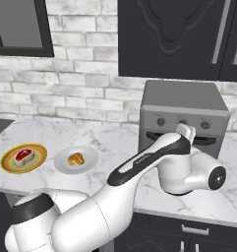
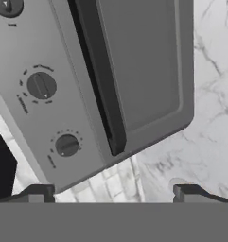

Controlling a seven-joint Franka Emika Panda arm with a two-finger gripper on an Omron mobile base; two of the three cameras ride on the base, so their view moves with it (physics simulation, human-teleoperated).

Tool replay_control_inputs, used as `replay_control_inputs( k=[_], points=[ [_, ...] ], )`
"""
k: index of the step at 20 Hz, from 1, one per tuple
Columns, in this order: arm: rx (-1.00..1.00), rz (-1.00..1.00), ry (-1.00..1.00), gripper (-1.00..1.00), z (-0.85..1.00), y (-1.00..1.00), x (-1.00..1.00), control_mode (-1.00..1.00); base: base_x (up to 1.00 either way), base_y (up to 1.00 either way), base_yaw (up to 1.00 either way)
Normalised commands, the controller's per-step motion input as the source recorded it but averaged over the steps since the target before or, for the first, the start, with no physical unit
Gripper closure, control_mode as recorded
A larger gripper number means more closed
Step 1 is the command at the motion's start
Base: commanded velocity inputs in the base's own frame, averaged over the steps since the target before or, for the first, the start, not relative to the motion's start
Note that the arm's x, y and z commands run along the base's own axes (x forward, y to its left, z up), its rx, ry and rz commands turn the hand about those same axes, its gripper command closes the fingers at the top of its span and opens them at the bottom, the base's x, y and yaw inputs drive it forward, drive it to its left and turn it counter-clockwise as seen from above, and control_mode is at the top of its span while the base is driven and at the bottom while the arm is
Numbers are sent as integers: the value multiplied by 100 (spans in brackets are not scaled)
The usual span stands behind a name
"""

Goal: Open the toaster oven door. Place the bread on the top rack in the toaster oven and place the steak on the bottom rack.

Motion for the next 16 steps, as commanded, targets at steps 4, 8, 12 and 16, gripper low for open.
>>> replay_control_inputs(
  k=[4, 8, 12, 16],
  points=[
    [-5, 0, 0, -100, -6, -14, 12, -100, 0, 0, 0],
    [-7, 0, -2, -100, -9, -8, 17, -100, 0, 0, 0],
    [-7, 0, -23, -100, -4, 0, 9, -100, 0, 0, 0],
    [-6, 0, -27, -100, -1, 0, 12, -100, 0, 0, 0]
  ],
)
